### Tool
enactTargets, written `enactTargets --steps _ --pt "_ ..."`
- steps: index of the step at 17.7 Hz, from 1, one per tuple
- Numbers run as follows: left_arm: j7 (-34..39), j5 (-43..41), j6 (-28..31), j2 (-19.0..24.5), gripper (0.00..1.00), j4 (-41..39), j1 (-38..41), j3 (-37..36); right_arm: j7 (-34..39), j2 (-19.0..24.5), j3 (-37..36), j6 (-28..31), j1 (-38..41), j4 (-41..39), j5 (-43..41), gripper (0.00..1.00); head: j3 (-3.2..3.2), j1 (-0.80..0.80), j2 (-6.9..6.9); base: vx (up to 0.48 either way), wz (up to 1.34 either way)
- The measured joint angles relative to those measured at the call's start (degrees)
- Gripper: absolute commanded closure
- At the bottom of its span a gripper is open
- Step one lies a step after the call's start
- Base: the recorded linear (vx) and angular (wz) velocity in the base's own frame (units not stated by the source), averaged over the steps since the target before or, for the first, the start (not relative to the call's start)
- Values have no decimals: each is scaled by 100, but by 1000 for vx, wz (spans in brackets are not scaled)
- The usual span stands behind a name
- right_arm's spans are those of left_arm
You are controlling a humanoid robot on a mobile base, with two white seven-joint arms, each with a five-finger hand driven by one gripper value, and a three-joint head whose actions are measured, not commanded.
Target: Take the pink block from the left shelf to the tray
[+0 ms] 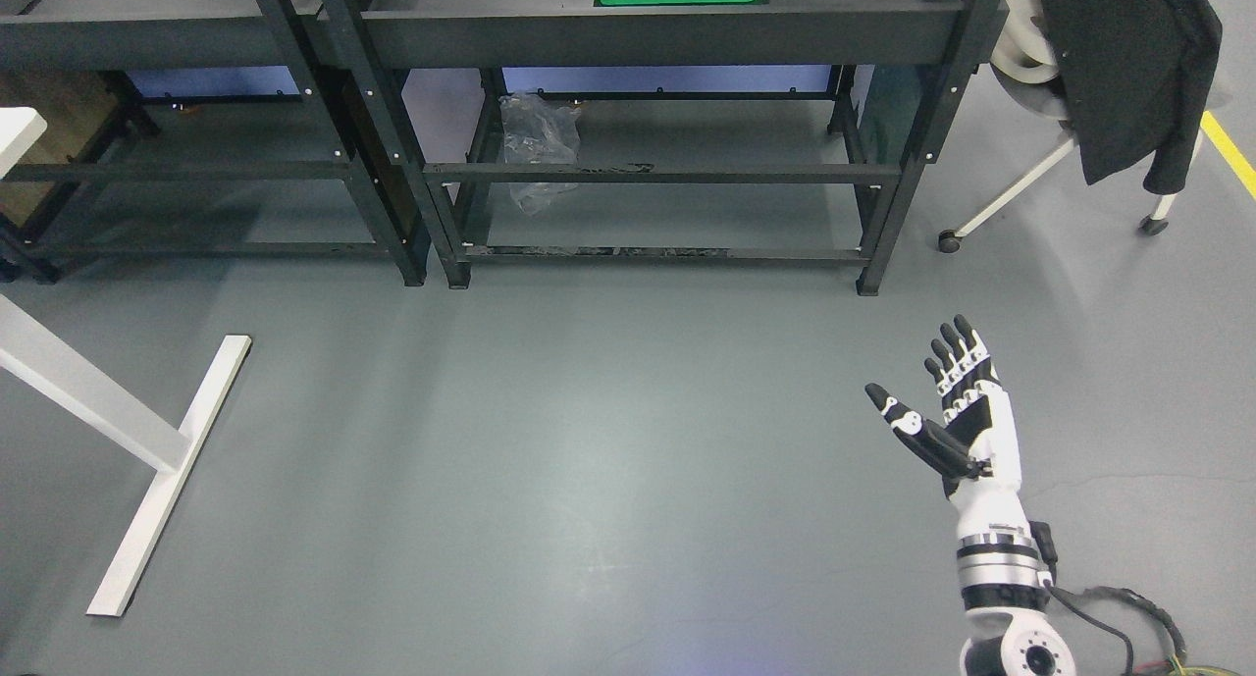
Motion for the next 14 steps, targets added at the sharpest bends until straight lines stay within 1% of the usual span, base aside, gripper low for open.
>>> enactTargets --steps 14 --pt "0 0 0 0 0 0 0 0 96 0 -4 64 1 -4 0 0 0 0 0 0 0"
